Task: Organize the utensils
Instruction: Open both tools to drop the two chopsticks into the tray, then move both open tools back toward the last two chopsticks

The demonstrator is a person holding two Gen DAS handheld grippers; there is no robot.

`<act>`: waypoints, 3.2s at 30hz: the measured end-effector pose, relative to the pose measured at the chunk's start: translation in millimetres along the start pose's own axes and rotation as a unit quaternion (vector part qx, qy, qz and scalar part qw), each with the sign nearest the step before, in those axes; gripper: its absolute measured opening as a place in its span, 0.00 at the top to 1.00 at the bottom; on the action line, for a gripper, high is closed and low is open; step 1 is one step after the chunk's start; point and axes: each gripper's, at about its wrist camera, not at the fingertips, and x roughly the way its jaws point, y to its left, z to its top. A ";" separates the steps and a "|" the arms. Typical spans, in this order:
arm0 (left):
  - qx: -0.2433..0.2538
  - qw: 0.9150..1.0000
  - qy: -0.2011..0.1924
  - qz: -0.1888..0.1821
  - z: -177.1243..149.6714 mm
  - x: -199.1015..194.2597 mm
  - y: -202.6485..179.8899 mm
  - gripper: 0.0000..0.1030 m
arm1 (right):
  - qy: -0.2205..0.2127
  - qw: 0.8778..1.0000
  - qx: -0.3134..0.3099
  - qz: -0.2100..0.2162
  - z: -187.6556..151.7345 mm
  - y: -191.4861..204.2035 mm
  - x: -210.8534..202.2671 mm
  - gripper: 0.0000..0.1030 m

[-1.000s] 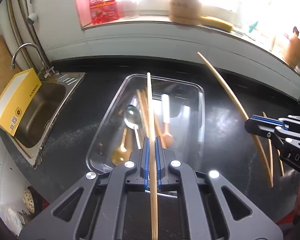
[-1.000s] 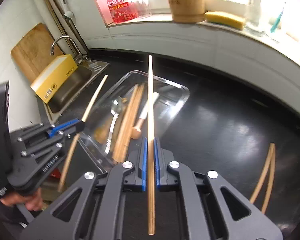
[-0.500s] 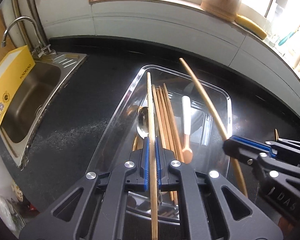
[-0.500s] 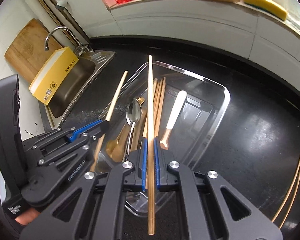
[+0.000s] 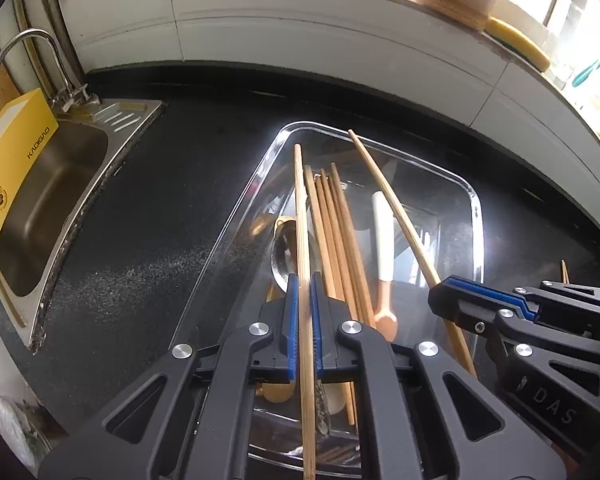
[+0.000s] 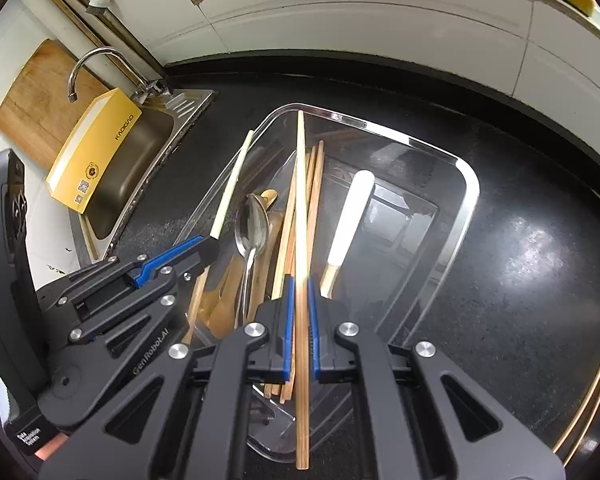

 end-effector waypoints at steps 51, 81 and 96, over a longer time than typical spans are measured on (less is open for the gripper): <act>0.199 0.971 -0.051 -0.122 -107.6 -101.0 -267.6 0.09 | -0.148 0.953 0.193 -0.183 -249.7 -218.2 -250.5 0.17; 0.215 0.972 -0.029 -0.089 -127.2 -64.2 -320.1 0.09 | -0.131 0.961 0.154 -0.189 -258.7 -255.1 -237.7 0.17; 0.241 0.966 0.034 -0.088 -109.0 41.7 -341.2 0.09 | -0.055 0.970 0.121 -0.202 -214.3 -289.9 -144.1 0.18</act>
